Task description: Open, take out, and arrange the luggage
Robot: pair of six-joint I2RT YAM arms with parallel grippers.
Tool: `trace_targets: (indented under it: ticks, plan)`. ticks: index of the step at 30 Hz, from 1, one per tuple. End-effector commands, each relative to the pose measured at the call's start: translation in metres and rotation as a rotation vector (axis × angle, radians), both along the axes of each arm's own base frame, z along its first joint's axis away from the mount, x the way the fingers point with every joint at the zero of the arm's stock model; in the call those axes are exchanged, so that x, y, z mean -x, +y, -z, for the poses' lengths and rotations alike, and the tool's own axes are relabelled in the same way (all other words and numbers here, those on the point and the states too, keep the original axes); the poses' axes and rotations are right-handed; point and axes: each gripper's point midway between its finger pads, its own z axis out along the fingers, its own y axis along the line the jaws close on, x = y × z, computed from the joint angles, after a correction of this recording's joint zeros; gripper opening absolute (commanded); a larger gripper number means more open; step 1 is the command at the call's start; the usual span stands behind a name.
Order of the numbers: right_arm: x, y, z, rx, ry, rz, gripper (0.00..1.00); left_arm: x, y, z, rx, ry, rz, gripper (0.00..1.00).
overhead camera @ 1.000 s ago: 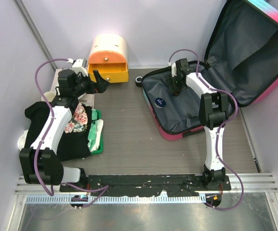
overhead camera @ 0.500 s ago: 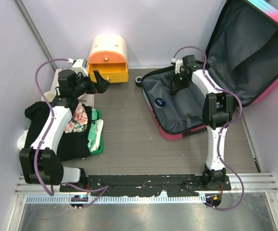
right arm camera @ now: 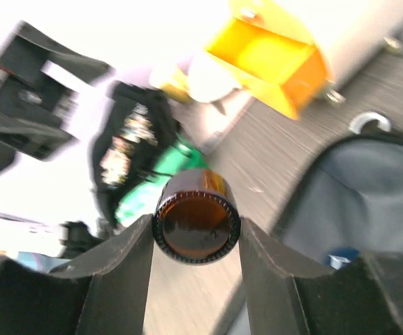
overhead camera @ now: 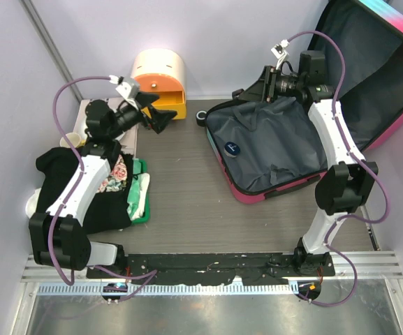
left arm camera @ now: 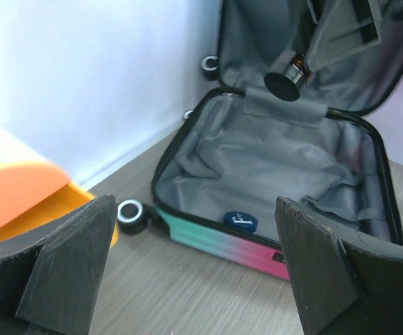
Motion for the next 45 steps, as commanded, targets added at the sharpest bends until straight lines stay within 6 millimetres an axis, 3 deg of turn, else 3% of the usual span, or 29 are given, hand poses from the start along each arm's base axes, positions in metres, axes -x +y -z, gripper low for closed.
trace_targets:
  ticks: [1, 2, 3, 7, 17, 21, 36, 45]
  plan:
    - [0.054, 0.023, -0.050, -0.270, 0.070, -0.203, 0.01, 0.034, -0.046, -0.037, -0.080, -0.350, 0.123, 0.99]
    - [0.063, 0.025, -0.078, -0.350, 0.043, -0.234, 0.01, 0.042, -0.052, -0.035, -0.090, -0.373, 0.131, 1.00]
    - [0.071, 0.024, -0.085, -0.388, 0.036, -0.248, 0.01, 0.047, -0.058, -0.037, -0.116, -0.429, 0.131, 1.00]
    - [0.097, 0.028, -0.088, -0.407, 0.018, -0.300, 0.01, 0.071, -0.089, -0.036, -0.163, -0.579, 0.156, 1.00]
    - [0.143, 0.052, -0.082, -0.379, 0.066, -0.426, 0.01, 0.096, -0.119, -0.047, -0.166, -0.767, 0.204, 0.94]
    - [0.151, 0.057, -0.079, -0.376, 0.085, -0.450, 0.01, 0.109, -0.132, -0.048, -0.165, -0.810, 0.249, 0.91]
    - [0.171, 0.072, -0.073, -0.349, 0.130, -0.557, 0.01, 0.119, -0.146, -0.049, -0.217, -0.973, 0.194, 0.79]
    - [0.172, 0.073, -0.070, -0.347, 0.145, -0.562, 0.01, 0.121, -0.148, -0.049, -0.231, -1.007, 0.183, 0.59]
